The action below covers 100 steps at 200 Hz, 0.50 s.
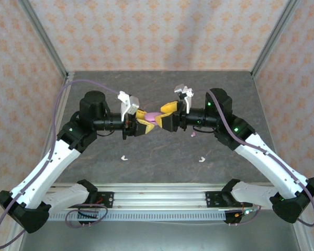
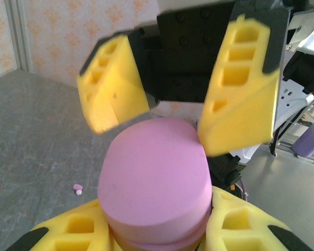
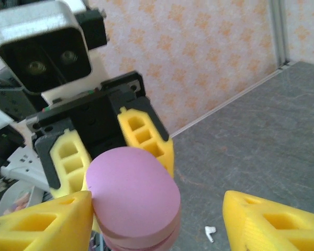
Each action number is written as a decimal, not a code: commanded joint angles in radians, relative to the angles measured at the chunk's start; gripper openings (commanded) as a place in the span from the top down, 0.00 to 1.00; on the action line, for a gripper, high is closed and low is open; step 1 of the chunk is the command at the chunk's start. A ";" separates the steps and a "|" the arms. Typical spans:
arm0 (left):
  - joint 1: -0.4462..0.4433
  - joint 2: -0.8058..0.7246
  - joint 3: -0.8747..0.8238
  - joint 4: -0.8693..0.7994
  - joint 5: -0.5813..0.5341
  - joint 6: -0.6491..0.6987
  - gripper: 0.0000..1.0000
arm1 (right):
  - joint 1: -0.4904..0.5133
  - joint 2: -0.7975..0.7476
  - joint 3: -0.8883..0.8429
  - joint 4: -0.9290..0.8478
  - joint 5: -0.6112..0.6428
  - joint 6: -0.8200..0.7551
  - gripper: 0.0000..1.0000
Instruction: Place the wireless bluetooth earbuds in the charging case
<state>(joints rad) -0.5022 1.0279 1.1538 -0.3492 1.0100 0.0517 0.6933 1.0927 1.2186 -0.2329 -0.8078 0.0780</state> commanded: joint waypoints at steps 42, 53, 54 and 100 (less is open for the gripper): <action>-0.016 -0.032 0.019 0.009 0.043 0.013 0.84 | -0.003 0.027 0.087 -0.059 0.248 -0.027 0.34; -0.016 -0.034 0.014 0.006 0.039 0.016 0.85 | -0.005 0.026 0.088 -0.060 0.241 -0.017 0.34; -0.016 -0.034 0.014 0.006 0.039 0.017 0.85 | -0.005 0.026 0.087 -0.060 0.241 -0.016 0.34; -0.017 -0.032 0.005 0.011 0.030 0.021 0.85 | -0.004 -0.003 0.077 -0.062 0.232 0.010 0.34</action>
<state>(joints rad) -0.5117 1.0225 1.1534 -0.3649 1.0138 0.0540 0.6930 1.1137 1.2774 -0.2649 -0.6151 0.0772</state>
